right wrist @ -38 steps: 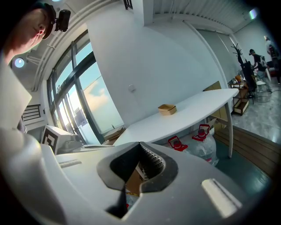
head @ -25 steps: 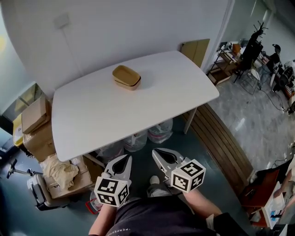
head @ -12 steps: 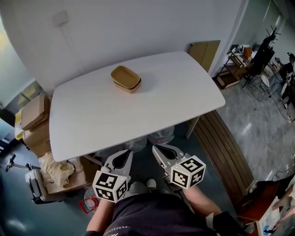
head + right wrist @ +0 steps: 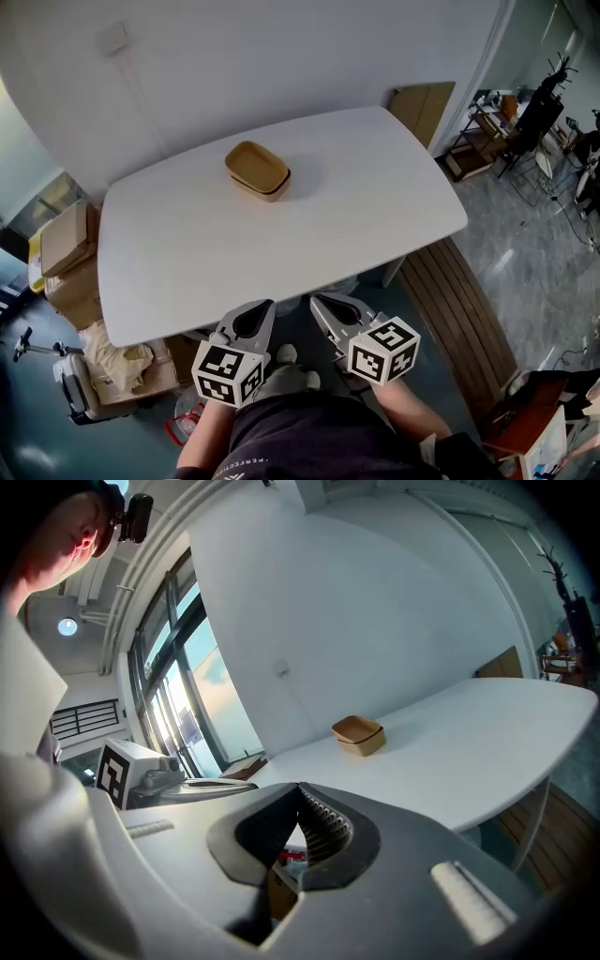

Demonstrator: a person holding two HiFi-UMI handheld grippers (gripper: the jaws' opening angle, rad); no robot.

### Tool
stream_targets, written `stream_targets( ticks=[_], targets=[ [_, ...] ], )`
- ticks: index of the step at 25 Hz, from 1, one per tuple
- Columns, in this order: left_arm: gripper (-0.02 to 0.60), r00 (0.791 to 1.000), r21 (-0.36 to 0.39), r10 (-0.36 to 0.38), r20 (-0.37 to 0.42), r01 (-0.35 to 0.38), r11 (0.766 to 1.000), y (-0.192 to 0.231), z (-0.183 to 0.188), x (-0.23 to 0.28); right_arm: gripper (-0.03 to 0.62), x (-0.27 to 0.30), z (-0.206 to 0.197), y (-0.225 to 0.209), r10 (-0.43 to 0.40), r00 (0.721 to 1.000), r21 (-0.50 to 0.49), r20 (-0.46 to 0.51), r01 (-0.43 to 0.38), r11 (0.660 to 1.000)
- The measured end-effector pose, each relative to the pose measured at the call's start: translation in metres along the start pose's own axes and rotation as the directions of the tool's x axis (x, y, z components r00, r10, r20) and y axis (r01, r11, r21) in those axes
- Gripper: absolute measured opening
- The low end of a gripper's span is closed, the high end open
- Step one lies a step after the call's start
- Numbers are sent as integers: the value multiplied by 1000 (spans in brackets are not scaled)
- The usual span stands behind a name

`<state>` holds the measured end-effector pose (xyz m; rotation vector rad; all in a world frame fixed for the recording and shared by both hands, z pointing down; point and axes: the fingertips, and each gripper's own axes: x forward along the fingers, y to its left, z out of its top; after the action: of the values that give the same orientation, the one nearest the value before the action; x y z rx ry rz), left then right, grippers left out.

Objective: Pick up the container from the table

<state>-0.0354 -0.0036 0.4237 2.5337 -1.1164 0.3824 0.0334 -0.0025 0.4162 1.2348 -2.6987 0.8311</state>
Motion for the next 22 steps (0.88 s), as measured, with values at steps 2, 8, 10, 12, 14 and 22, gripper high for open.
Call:
stream_targets(
  ticks=[2, 8, 10, 12, 14, 22],
  targets=[
    [-6, 1000, -1, -11, -4, 11, 1000, 10, 6, 8, 0, 12, 9, -6, -9, 1000, 0, -6, 9, 1000],
    [-6, 999, -10, -48, -5, 48, 999, 38, 25, 32, 0, 44, 37, -22, -38, 999, -20, -13, 38, 999],
    [-6, 999, -7, -53, -5, 53, 999, 52, 32, 38, 0, 59, 44, -26, -44, 999, -25, -12, 44, 999],
    [-6, 999, -3, -52, -8, 52, 999, 67, 36, 42, 0, 74, 49, -29, -49, 999, -24, -12, 49, 999],
    [-6, 998, 7, -53, -19, 53, 999, 78, 40, 45, 0, 86, 52, -32, -58, 998, -22, -16, 58, 998],
    [-6, 997, 31, -74, -29, 75, 997, 99, 49, 68, 0, 106, 60, -48, -96, 994, -32, -43, 95, 995]
  ],
)
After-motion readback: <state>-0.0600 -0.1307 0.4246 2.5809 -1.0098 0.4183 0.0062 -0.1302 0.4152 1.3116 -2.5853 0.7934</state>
